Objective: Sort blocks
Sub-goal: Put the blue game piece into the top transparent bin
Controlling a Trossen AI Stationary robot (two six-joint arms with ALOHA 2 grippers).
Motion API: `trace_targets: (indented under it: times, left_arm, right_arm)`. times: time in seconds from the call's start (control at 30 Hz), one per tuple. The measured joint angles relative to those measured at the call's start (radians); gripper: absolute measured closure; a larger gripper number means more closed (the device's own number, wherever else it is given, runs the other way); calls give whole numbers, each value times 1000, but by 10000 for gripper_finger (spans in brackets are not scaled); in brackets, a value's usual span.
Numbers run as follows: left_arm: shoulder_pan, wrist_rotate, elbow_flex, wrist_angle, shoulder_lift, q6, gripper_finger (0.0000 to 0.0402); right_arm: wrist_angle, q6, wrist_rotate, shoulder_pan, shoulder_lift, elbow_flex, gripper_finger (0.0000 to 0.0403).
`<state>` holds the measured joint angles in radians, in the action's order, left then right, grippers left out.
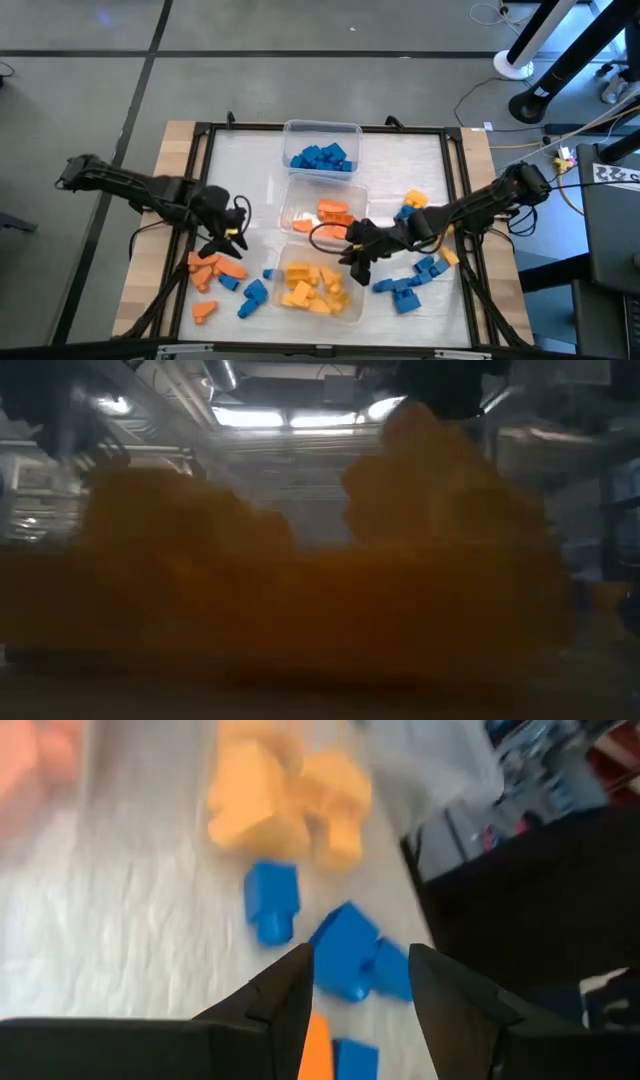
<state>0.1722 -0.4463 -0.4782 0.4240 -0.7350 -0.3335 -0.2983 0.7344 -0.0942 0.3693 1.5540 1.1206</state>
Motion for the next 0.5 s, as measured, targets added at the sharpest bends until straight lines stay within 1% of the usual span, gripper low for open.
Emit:
trace_targets:
  times: [0.13,0.3,0.4,0.5]
  left_arm:
    - [51,72,0,6,-47,20,247]
    - [114,215,1,-16,-127,47,247]
    - [150,302,1,-59,-188,50,247]
    - [181,351,0,-131,-256,50,247]
  right_arm:
    - [-19,-33,6,-7,-24,2,297]
    - [-87,-53,-9,-13,-45,39,297]
    - [-119,-90,-11,-18,-52,78,297]
    - [-127,-110,-21,-18,-53,116,297]
